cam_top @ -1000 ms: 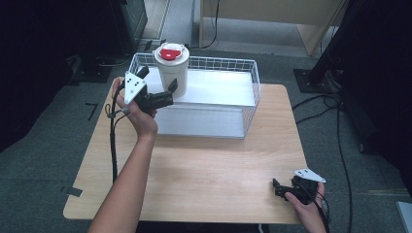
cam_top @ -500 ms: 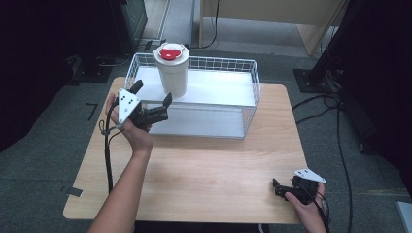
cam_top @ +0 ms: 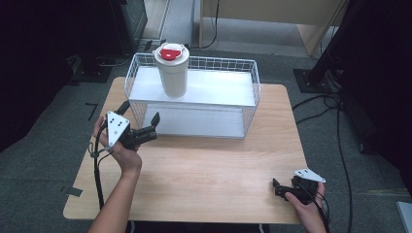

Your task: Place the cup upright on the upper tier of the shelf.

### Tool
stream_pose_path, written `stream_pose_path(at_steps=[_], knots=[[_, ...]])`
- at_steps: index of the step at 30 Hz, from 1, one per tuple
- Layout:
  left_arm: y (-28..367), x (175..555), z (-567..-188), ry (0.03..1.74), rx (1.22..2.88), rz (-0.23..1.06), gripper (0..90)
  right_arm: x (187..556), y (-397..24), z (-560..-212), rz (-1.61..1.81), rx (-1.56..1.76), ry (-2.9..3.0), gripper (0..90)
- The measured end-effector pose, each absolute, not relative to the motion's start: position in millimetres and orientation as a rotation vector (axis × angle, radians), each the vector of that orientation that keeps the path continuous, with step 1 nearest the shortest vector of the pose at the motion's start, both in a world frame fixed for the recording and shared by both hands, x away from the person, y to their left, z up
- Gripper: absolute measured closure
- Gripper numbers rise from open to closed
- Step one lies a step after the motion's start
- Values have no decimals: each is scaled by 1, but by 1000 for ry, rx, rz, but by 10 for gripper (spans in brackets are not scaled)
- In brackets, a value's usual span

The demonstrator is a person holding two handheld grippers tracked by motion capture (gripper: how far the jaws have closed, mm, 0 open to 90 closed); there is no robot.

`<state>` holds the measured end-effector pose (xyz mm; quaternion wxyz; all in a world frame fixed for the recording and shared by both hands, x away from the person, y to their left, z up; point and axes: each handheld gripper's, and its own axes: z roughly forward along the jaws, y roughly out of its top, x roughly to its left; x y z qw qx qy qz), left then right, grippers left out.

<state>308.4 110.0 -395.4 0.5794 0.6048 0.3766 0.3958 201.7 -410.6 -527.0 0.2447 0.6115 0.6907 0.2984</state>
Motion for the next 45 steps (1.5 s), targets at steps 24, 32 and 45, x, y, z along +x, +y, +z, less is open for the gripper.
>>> stream_pose_path(at_steps=[24, 32, 45], knots=[[179, 251, -449, 1022, 1543, 921, 0, 202, -411, -527, 813, 1672, 1886, 0], [188, 236, -471, 1046, 1654, 868, 0, 202, -411, -527, 813, 1672, 1885, 0], [218, 221, -499, 1168, 1690, 728, 0, 202, -411, -527, 812, 1674, 1882, 0]])
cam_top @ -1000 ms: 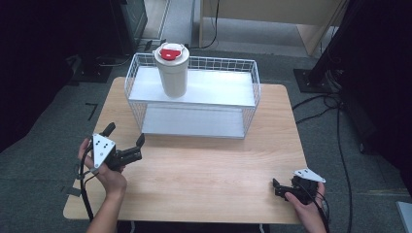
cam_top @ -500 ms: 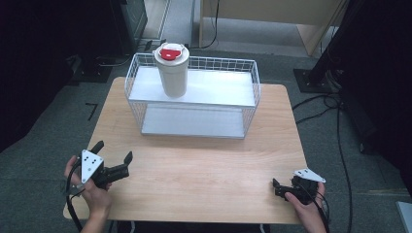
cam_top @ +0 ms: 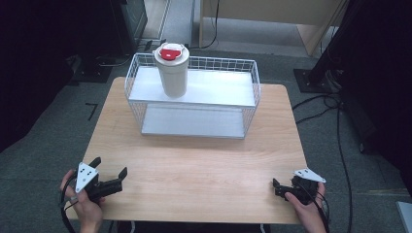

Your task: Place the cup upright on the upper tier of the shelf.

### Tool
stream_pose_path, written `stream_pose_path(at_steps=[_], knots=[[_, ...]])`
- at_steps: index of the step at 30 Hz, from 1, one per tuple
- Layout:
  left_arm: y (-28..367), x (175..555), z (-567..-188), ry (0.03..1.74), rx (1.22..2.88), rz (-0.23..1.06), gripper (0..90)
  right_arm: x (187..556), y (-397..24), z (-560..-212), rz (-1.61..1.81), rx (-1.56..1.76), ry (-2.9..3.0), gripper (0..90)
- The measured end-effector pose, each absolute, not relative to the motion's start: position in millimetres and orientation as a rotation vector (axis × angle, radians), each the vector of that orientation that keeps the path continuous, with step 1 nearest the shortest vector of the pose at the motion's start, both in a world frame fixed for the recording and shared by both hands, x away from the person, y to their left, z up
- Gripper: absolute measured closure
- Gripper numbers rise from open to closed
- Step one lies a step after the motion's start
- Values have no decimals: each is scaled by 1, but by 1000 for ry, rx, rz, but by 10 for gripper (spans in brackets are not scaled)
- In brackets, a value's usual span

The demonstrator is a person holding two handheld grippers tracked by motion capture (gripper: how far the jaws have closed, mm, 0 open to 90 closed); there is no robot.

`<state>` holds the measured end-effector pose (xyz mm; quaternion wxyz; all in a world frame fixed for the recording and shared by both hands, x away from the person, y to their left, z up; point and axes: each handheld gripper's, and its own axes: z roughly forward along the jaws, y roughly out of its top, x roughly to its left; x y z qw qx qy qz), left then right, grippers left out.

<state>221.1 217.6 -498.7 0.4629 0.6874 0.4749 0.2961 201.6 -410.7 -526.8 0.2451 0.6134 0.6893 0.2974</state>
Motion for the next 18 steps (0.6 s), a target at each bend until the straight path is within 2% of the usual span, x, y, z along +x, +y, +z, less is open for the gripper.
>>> stream_pose_path(at_steps=[11, 18], knots=[[234, 217, -510, 1271, 1753, 707, 0, 202, -411, -527, 812, 1677, 1878, 0], [228, 220, -513, 1291, 1828, 736, 0, 202, -411, -527, 812, 1678, 1877, 0]])
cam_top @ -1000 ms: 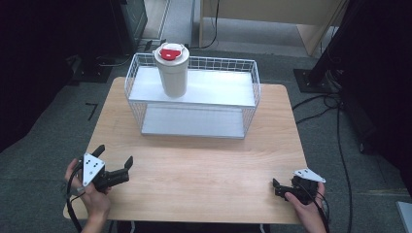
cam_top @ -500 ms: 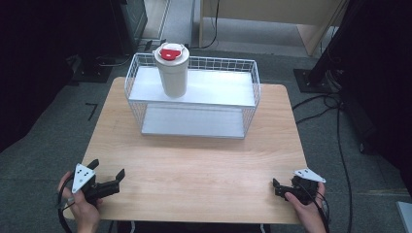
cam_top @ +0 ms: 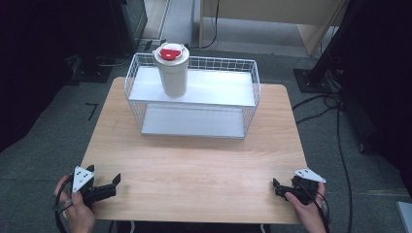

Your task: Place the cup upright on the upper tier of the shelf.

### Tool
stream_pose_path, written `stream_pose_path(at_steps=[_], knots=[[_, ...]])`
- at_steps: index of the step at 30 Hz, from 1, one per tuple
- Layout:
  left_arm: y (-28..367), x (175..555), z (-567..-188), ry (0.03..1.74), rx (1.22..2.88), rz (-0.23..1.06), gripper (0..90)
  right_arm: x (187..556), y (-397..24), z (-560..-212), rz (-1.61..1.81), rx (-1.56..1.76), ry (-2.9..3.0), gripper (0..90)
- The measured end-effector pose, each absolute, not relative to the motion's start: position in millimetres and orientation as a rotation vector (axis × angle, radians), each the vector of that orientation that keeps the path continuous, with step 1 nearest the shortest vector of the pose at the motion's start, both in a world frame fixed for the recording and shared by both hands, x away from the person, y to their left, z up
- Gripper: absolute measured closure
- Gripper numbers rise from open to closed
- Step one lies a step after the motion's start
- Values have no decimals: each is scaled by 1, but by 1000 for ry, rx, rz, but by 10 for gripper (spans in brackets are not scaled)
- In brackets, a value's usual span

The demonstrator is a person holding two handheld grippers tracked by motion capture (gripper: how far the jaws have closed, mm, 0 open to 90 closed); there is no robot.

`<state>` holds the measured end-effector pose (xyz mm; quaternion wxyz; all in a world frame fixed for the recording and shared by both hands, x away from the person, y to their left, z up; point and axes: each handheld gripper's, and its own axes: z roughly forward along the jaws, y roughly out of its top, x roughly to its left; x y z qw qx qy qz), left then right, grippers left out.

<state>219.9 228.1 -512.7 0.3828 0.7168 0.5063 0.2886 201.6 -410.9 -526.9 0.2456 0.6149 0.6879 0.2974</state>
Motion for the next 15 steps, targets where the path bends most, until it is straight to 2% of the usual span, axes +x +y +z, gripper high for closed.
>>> stream_pose_path(at_steps=[9, 15], knots=[[217, 230, -515, 1315, 1960, 747, 0, 202, -411, -527, 812, 1678, 1877, 0], [204, 233, -518, 1303, 2074, 823, 0, 202, -411, -527, 812, 1677, 1878, 0]])
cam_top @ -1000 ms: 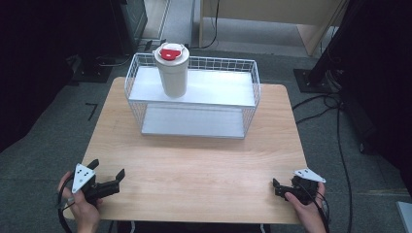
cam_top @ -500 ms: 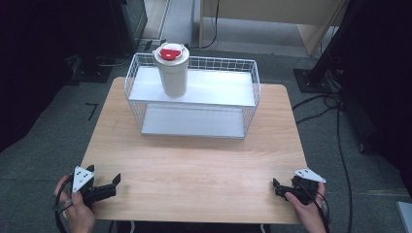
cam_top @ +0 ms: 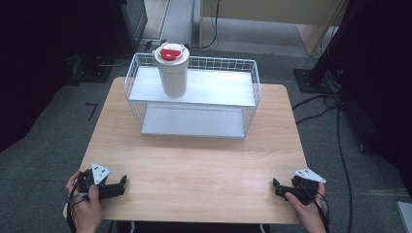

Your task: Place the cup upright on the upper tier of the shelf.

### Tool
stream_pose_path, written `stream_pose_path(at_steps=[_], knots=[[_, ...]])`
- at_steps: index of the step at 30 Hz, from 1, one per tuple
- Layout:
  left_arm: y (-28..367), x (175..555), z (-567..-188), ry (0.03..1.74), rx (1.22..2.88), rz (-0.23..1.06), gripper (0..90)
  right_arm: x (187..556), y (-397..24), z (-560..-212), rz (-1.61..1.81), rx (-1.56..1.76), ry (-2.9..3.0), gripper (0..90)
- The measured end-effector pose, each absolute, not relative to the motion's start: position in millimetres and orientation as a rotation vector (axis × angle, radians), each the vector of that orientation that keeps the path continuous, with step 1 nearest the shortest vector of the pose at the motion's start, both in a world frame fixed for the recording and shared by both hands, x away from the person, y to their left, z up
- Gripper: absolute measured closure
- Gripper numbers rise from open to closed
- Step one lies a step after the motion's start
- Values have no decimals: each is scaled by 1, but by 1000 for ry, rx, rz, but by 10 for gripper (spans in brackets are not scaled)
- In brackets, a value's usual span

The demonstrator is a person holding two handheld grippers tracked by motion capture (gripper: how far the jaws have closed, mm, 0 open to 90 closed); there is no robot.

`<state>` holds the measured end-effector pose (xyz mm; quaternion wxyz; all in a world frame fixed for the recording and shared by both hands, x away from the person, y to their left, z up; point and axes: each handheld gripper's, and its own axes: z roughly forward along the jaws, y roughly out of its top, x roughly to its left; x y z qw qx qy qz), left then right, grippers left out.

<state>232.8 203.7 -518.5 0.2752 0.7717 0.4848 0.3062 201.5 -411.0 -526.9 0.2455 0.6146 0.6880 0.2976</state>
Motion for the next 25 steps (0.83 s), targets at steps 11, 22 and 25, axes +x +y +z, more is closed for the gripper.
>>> stream_pose_path(at_steps=[11, 22, 25], knots=[[216, 242, -519, 1320, 2081, 539, 0, 201, -411, -527, 811, 1678, 1876, 0], [216, 244, -519, 1316, 2083, 539, 0, 203, -410, -527, 817, 1668, 1893, 0], [216, 247, -519, 1314, 2081, 535, 0, 203, -405, -525, 791, 1698, 1881, 0]])
